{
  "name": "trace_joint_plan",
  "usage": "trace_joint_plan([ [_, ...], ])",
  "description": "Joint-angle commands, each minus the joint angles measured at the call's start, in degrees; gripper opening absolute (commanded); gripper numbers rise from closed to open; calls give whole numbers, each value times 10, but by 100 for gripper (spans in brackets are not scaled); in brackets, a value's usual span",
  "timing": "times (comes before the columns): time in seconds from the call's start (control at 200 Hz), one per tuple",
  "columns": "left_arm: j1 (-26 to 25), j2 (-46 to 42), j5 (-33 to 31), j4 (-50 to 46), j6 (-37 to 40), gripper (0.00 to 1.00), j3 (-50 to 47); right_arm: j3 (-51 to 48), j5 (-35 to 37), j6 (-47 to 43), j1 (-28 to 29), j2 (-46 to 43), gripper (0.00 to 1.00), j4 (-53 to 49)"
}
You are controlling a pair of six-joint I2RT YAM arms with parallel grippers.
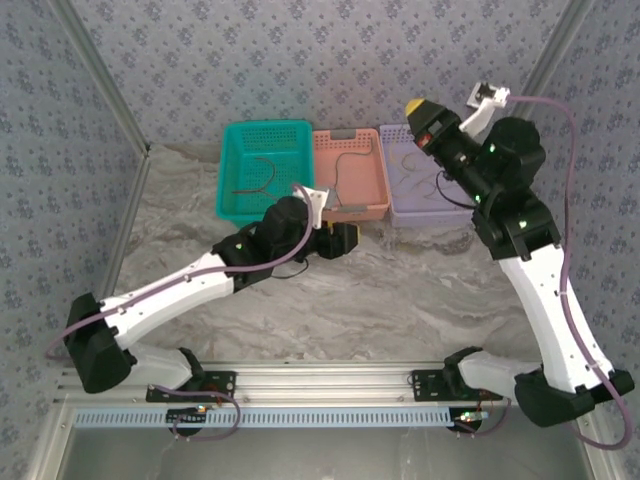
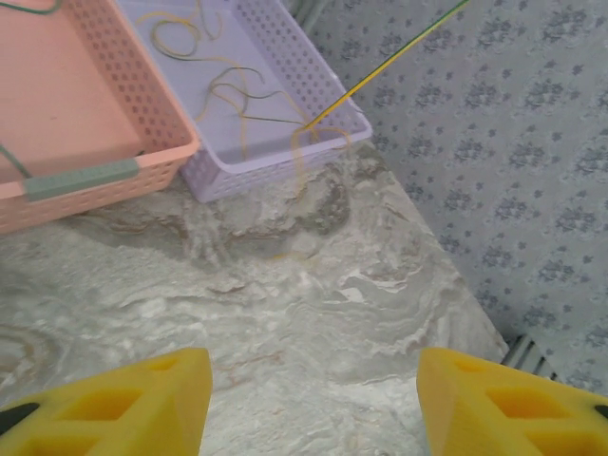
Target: Untangle the cables
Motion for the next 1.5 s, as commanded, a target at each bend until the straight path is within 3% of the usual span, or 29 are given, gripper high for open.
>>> trace_joint_plan([
  [0.0,-11,-46,-84,-33,10,59,-33,69,-50,-88,-23,33,0,-53],
  [0.315,-52,-181,-224,-31,-12,58,-210,205,-159,-114,-136,143,0,-20],
  [0.475,-57,-257,-229,-60,-32,57,-264,267,-201,-88,-184,208,0,20],
  [0.685,-60,-329,-226,-91,-48,56,-305,407,-203,-101,-192,300,0,-22],
  [0.864,-61,-357,-229,-111,-47,56,-311,447,-201,-90,-215,335,0,-17],
  [1.049,-61,-368,-242,-119,-38,56,-310,429,-203,-97,-237,341,0,-29],
  [1.299,-60,-446,-285,-154,-7,56,-312,242,-192,-122,-251,315,0,12],
  [1.494,-60,-466,-243,-142,60,58,-248,118,-134,-157,-249,306,0,12],
])
